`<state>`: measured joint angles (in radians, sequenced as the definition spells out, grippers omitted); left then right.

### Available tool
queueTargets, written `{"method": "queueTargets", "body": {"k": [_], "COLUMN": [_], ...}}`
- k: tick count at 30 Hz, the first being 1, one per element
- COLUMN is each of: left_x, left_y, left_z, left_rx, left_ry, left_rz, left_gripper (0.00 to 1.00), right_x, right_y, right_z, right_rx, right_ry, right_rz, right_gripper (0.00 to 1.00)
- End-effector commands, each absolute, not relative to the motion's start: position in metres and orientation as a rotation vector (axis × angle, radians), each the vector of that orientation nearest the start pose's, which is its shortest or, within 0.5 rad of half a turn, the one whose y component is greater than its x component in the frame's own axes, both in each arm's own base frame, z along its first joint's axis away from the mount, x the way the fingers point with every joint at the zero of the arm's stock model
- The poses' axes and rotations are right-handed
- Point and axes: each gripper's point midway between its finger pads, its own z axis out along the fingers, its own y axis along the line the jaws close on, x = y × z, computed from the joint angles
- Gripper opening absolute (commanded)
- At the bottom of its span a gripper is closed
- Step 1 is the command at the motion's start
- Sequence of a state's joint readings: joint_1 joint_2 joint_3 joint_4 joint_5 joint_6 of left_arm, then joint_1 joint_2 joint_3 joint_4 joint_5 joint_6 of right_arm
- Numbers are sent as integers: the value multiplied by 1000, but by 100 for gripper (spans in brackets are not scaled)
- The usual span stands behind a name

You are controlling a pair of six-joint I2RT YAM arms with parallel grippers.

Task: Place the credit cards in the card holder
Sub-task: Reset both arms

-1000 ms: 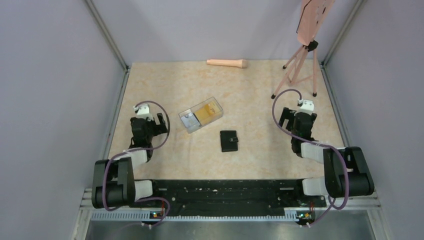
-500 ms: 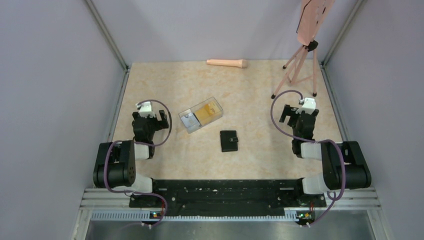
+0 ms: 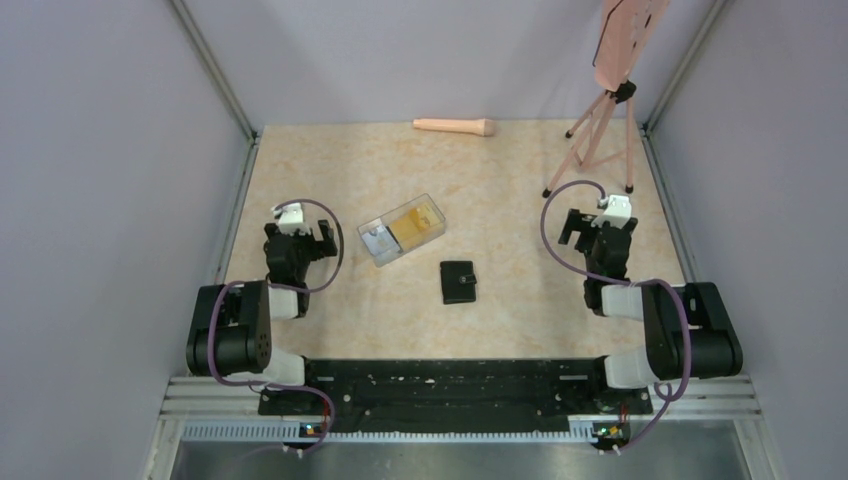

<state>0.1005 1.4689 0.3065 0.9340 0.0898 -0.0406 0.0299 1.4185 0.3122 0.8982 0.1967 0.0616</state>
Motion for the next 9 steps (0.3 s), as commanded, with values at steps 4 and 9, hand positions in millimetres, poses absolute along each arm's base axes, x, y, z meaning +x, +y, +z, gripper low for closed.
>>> {"method": "queueTargets", "body": {"k": [4, 9], "left_x": [388, 388], "left_y": [21, 21], "left_z": [104, 104], "left_rx": [-35, -35], "left_ry": [1709, 1708], "left_rz": [-32, -33], "left_gripper": [99, 99], "right_x": [381, 381], "right_y": [-22, -22], "right_z": [102, 102], "right_rx": [163, 164], "right_ry": [1715, 1716], "right_rz": [-105, -104], "right_gripper": [99, 99]}}
